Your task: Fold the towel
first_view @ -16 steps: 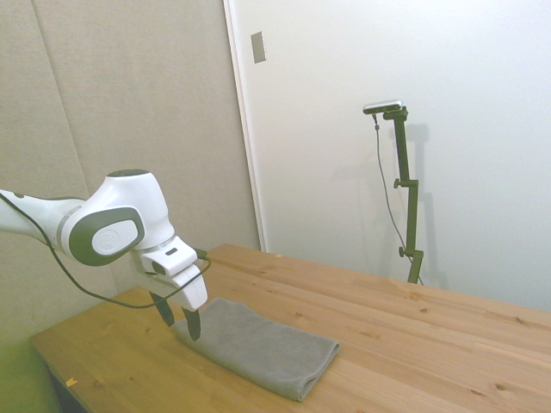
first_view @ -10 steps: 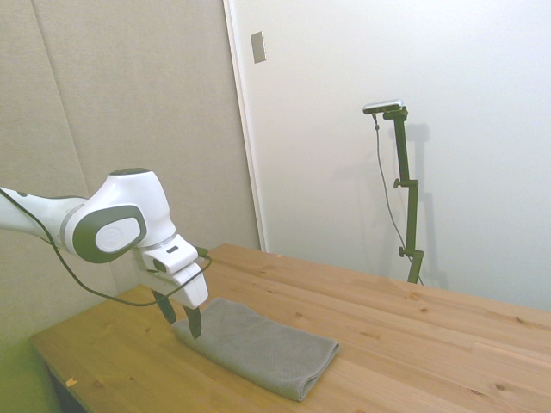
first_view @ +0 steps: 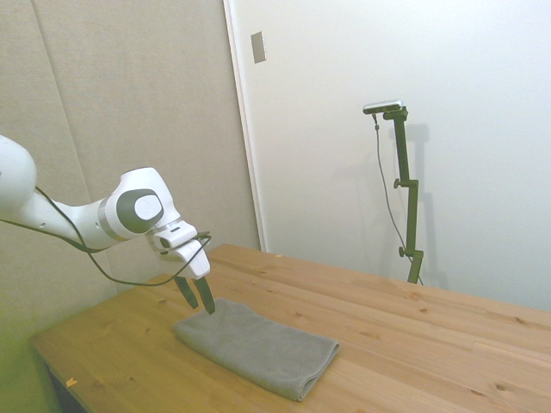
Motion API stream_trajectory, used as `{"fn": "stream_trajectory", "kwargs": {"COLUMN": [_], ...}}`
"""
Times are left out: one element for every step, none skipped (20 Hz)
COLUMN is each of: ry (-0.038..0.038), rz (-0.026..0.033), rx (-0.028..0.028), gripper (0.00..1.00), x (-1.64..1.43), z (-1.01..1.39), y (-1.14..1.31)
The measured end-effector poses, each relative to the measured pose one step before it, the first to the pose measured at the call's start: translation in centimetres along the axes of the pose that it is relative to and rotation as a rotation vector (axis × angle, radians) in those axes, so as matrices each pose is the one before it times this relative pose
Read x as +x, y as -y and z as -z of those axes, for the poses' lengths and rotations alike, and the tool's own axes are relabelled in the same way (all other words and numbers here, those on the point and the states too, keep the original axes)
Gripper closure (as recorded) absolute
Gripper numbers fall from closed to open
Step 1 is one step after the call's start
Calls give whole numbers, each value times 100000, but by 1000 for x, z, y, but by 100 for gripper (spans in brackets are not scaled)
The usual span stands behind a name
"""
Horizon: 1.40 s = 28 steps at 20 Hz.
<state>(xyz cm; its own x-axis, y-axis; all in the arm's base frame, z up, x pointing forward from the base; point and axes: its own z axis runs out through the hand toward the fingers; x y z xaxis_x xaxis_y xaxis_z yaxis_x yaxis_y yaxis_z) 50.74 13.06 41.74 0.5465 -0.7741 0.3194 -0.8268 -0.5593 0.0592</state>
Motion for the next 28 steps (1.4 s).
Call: {"fn": "stream_trajectory", "kwargs": {"ry": [-648,-216,-697,-1001,-1046,-1348,-1313,-1033,-1314,-1978,-1699,-1488,-1171,-874,-648,-94,41,80,138,133,131,124,-302,-435,-123,46,64,90], "rz": [884,1023,1041,736,899,735,586,587,273,302,268,391,288,205,103,36,126,151,48,-43,-143,-201,-275,-304,-373,-549,-533,-549], "rx": [-755,-1119,-1740,-2417,-2783,-2579,-2150,-1428,-1060,-744,-818,-492,-258,-225,-142,-134,-256,-386,-458,-502,-569,-641,-398,-352,-382,-369,-243,-243], "gripper": [0,0,0,0,0,0,0,0,0,0,0,0,0,0,0,0,0,0,0,0,0,0,0,0,0,100,100,100], "x": [-1478,-1441,-1354,-1189,-915,-654,-490,-311,-111,7,98,79,-15,-32,-68,-90,-79,-85,-32,29,95,136,257,297,252,297,291,310], "z": [399,434,314,84,-149,-336,-453,-506,-452,-387,-377,-322,-221,-193,-142,-117,-169,-229,-270,-294,-332,-378,-253,-215,-216,-204,-198,-215], "y": [1362,1161,976,816,650,590,555,475,383,293,152,138,143,142,163,161,143,100,68,38,19,19,-22,-69,-78,-75,-67,-77]}}
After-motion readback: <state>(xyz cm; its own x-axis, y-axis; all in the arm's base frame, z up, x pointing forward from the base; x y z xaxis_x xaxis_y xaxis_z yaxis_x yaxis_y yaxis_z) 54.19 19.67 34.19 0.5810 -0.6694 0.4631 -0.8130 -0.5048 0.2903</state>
